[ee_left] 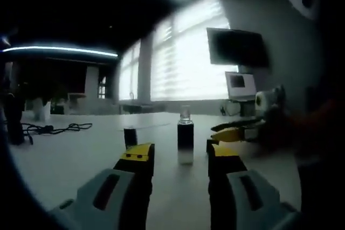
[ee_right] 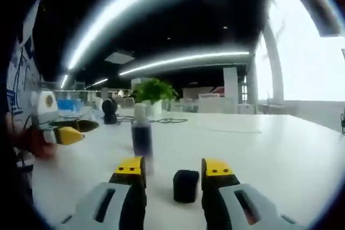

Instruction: Pick up cosmetic bottle twist off cap place on table pick up cap screw tight cap place on table

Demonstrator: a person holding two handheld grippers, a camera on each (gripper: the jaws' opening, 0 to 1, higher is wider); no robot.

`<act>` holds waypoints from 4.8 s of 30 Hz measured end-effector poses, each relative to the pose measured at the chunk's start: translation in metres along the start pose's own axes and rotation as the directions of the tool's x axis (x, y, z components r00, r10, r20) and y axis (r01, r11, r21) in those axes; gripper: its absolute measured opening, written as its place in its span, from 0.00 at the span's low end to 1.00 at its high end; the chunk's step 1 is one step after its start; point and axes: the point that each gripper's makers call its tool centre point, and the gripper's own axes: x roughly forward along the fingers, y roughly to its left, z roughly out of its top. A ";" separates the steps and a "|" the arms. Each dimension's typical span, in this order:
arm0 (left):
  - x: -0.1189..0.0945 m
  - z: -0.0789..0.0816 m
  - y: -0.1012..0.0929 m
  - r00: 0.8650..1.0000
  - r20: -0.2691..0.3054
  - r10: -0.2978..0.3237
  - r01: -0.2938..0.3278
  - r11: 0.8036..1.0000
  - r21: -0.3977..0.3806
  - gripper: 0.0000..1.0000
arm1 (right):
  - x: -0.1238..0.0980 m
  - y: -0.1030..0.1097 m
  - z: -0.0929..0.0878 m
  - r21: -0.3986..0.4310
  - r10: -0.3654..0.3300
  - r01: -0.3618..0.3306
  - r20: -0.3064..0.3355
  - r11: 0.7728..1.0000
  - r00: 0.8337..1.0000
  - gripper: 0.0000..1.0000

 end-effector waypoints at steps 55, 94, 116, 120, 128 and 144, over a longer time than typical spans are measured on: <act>0.056 -0.005 -0.022 0.999 -0.043 -0.002 0.001 1.000 -0.019 0.35 | -0.040 -0.004 0.014 -0.017 0.017 -0.015 0.096 1.000 0.995 0.31; 0.125 -0.027 -0.015 0.996 -0.089 -0.025 0.022 0.999 -0.029 0.19 | -0.039 -0.008 0.011 -0.023 0.011 -0.009 0.087 1.000 0.996 0.29; 0.120 -0.028 -0.021 0.995 -0.088 -0.054 0.052 0.998 -0.023 0.15 | -0.039 -0.009 0.011 -0.024 0.005 -0.003 0.089 1.000 0.996 0.28; 0.115 -0.027 -0.022 0.992 -0.095 -0.080 0.077 0.997 -0.026 0.15 | -0.039 -0.009 0.010 -0.023 0.003 -0.001 0.088 1.000 0.996 0.28; 0.088 -0.011 -0.033 0.981 -0.068 -0.180 0.174 0.981 -0.079 0.15 | -0.040 -0.008 0.012 -0.023 0.004 -0.002 0.095 1.000 0.995 0.28; 0.020 -0.006 -0.073 0.916 -0.048 -0.398 0.388 0.911 -0.142 0.15 | -0.039 -0.008 0.013 -0.026 -0.004 0.006 0.093 1.000 0.996 0.28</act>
